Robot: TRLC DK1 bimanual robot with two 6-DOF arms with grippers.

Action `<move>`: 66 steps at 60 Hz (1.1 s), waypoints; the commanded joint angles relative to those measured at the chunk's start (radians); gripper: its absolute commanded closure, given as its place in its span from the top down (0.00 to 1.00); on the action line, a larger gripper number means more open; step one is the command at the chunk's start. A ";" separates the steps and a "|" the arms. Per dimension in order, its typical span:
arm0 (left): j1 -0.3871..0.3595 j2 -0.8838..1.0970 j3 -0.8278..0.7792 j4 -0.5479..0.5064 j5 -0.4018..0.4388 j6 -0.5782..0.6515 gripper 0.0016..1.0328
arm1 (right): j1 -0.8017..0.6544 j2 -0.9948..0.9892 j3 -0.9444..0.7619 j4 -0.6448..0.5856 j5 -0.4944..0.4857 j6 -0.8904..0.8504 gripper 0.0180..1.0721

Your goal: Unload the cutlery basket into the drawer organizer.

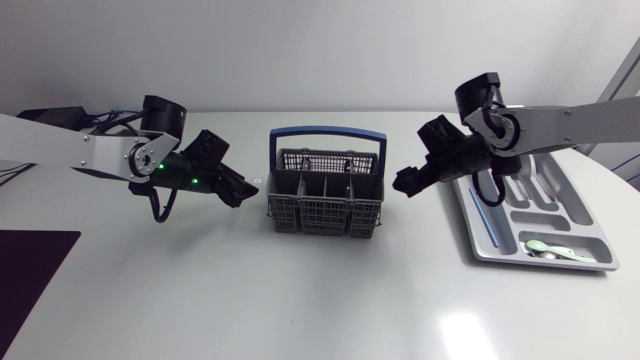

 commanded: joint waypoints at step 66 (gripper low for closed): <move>0.032 -0.083 -0.081 -0.053 0.115 0.040 0.64 | 0.217 0.182 0.201 -0.042 0.070 0.105 0.92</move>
